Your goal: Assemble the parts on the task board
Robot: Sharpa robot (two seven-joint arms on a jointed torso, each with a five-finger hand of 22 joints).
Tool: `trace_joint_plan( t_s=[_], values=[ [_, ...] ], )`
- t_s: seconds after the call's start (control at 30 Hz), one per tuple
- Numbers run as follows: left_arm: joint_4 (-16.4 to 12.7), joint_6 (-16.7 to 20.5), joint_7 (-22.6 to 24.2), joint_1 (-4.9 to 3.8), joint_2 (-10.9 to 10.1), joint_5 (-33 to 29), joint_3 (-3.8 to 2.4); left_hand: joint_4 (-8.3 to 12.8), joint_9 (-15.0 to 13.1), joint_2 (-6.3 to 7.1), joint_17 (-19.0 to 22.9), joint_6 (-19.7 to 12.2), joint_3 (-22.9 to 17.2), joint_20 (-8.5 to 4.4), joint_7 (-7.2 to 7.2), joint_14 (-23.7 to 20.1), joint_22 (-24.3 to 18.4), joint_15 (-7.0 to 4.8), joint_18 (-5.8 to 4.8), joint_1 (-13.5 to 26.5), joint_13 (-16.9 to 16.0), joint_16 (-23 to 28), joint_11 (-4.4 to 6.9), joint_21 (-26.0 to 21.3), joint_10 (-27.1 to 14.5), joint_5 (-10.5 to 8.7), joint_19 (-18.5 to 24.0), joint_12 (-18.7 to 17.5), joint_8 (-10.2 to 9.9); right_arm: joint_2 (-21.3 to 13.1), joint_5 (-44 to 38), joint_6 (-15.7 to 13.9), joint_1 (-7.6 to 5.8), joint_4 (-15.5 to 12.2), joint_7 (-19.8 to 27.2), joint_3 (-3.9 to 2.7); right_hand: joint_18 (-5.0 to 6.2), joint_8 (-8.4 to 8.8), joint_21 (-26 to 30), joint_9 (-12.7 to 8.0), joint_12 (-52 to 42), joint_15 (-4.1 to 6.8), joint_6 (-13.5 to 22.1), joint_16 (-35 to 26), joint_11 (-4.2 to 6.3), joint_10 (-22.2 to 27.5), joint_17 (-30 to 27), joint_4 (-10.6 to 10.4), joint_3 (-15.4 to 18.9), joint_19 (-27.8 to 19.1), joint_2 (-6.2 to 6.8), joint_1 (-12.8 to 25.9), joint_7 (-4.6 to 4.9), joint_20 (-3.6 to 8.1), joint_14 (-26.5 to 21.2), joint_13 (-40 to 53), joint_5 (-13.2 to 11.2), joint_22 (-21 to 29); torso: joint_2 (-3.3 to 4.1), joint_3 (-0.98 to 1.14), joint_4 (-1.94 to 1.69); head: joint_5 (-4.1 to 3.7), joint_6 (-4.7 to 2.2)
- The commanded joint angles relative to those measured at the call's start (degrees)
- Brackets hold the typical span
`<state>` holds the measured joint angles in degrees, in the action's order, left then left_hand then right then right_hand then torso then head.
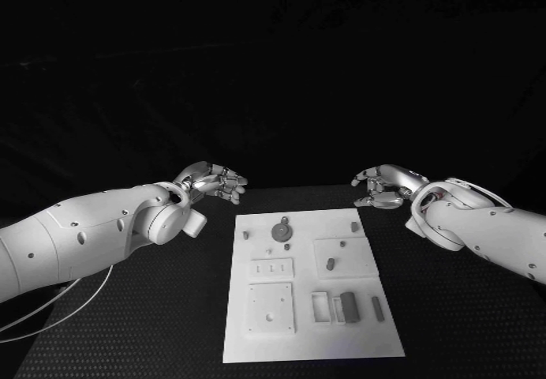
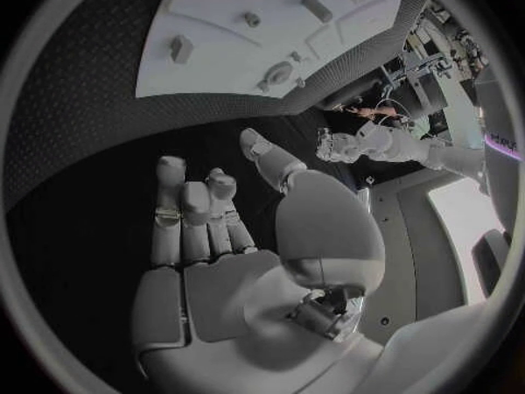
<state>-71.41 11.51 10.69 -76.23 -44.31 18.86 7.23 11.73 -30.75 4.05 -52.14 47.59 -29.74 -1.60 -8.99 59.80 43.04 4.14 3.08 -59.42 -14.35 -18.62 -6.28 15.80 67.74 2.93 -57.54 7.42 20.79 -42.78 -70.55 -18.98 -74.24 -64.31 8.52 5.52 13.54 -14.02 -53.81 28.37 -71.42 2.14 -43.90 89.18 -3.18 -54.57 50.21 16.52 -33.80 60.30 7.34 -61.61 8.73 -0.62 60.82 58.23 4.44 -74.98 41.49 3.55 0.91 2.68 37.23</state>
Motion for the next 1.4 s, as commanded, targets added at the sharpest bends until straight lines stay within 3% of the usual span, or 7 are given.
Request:
trace_joint_plan(
  t_s=[0.03, 0.07, 0.3, 0.53, 0.63, 1.17, 1.4],
  values=[
    [-0.08, -2.14, 2.20, -0.02, 0.02, 1.17, -0.05, 0.54, 0.07, -0.62, 0.03, 0.49, 0.00, 0.16, 0.13, -0.39, 0.01, 0.11, 0.12, 0.10, 0.08, 0.46, -0.17, -0.36, -0.42, -0.11, 0.42, -0.39, 0.11, -0.69, -0.33, 3.26, 0.68, 1.42, 3.52, 0.02, 1.46, -0.19, 0.23, 0.09, -0.16, 0.19, -3.78, -0.35, -0.54, 2.34, -0.07, -0.08, 0.43, -0.46, 0.65, 0.03, 1.35, -0.16, -0.34, -0.09, 0.05, -1.01, -0.28, 0.24, 0.58, -0.12, 0.23],
    [-0.11, -2.08, 2.14, -0.02, -0.02, 1.17, -0.05, 0.56, 0.09, -0.63, 0.01, 0.48, 0.00, 0.17, 0.15, -0.39, 0.01, 0.12, 0.12, 0.09, 0.09, 0.49, -0.21, -0.38, -0.47, -0.11, 0.43, -0.45, 0.07, -0.69, -0.58, 3.24, 0.95, 1.99, 3.66, 0.03, 1.46, -0.16, 0.26, 0.09, -0.15, 0.18, -3.70, -0.37, -0.55, 2.41, -0.06, -0.09, 0.50, -0.52, 0.82, 0.00, 1.35, -0.20, -0.40, -0.11, 0.06, -1.01, -0.31, 0.34, 0.64, -0.09, 0.34],
    [-0.13, -1.96, 1.82, 0.05, -0.06, 1.15, -0.04, 0.70, 0.34, -0.27, -0.18, 0.07, 0.14, 0.21, -0.63, -0.28, 0.08, 0.18, 0.15, 0.31, 0.13, 0.77, -0.49, -0.50, -0.89, -0.12, 0.36, -0.98, -0.52, 0.05, -1.58, 0.25, 4.26, 5.49, 5.10, 0.25, 1.46, 0.65, 0.50, -0.24, -0.16, 0.11, -2.00, -0.45, -0.63, 2.81, -0.02, -0.26, 0.69, -0.82, 1.54, -0.50, 1.45, -0.47, -0.82, -0.28, 0.12, -1.00, -0.22, 0.13, 0.41, -0.41, 0.25],
    [-0.02, -2.29, 1.70, 0.20, 0.10, 1.15, -0.04, 0.56, 0.46, -0.04, -0.29, -0.15, 0.24, 0.24, -0.99, -0.27, 0.12, 0.23, 0.17, 0.62, 0.13, 0.96, -0.60, -0.59, -1.05, -0.11, 0.34, -1.24, -0.82, 2.37, -1.52, 0.11, 6.02, 9.40, 5.62, 0.24, 1.46, 1.39, 0.71, -0.67, -0.12, -0.18, -0.46, -0.59, -0.93, 3.16, -0.04, -0.41, 0.69, -1.09, 2.14, -0.87, 1.75, -0.68, -1.15, -0.49, 0.11, -0.99, -0.17, 0.25, 0.31, -0.37, 0.51],
    [-0.14, -2.46, 1.66, 0.23, 0.08, 1.15, -0.04, 0.56, 0.49, 0.01, -0.32, -0.24, 0.24, 0.26, -1.07, -0.27, 0.13, 0.24, 0.18, 0.65, 0.14, 1.03, -0.65, -0.63, -1.13, -0.11, 0.34, -1.34, -0.92, 3.31, -1.52, 0.12, 6.60, 10.78, 5.76, 0.23, 1.45, 1.41, 0.73, -0.69, -0.11, -0.20, -0.41, -0.61, -0.95, 3.20, -0.04, -0.43, 0.69, -1.12, 2.15, -0.87, 1.77, -0.70, -1.19, -0.50, 0.11, -0.99, -0.13, 0.02, 0.26, -0.42, 0.62],
    [-0.52, -2.67, 1.24, 0.23, 0.14, 1.15, -0.04, 0.45, 0.56, 0.06, -0.43, -0.39, 0.24, 0.30, -1.29, -0.26, 0.16, 0.28, 0.19, 0.80, 0.12, 1.21, -0.74, -0.72, -1.27, -0.11, 0.36, -1.55, -1.13, 6.47, -2.06, 1.40, 7.70, 14.37, 5.62, 0.26, 1.46, 0.43, 0.67, -0.39, -0.45, -0.24, -1.78, -0.41, -0.95, 3.30, 0.06, -0.71, 0.70, -1.12, 0.69, -0.91, 1.75, -0.84, -1.26, -0.62, 0.10, -1.08, -0.14, -0.04, 0.38, -0.65, 1.15],
    [-0.97, -2.68, 1.08, 0.23, 0.23, 1.15, -0.04, 0.42, 0.61, 0.13, -0.50, -0.58, 0.25, 0.31, -1.46, -0.24, 0.19, 0.28, 0.22, 0.85, 0.11, 1.29, -0.79, -0.76, -1.35, -0.11, 0.34, -1.66, -1.30, 7.48, -2.17, 1.58, 8.68, 15.40, 5.77, 0.26, 1.46, -0.15, 0.60, -0.17, -0.58, -0.06, -2.66, -0.32, -0.72, 3.26, 0.09, -0.81, 0.85, -1.05, 0.18, -0.69, 1.47, -0.84, -1.21, -0.71, 0.10, -1.09, -0.10, 0.03, 0.15, -0.67, 1.54]
  ],
)
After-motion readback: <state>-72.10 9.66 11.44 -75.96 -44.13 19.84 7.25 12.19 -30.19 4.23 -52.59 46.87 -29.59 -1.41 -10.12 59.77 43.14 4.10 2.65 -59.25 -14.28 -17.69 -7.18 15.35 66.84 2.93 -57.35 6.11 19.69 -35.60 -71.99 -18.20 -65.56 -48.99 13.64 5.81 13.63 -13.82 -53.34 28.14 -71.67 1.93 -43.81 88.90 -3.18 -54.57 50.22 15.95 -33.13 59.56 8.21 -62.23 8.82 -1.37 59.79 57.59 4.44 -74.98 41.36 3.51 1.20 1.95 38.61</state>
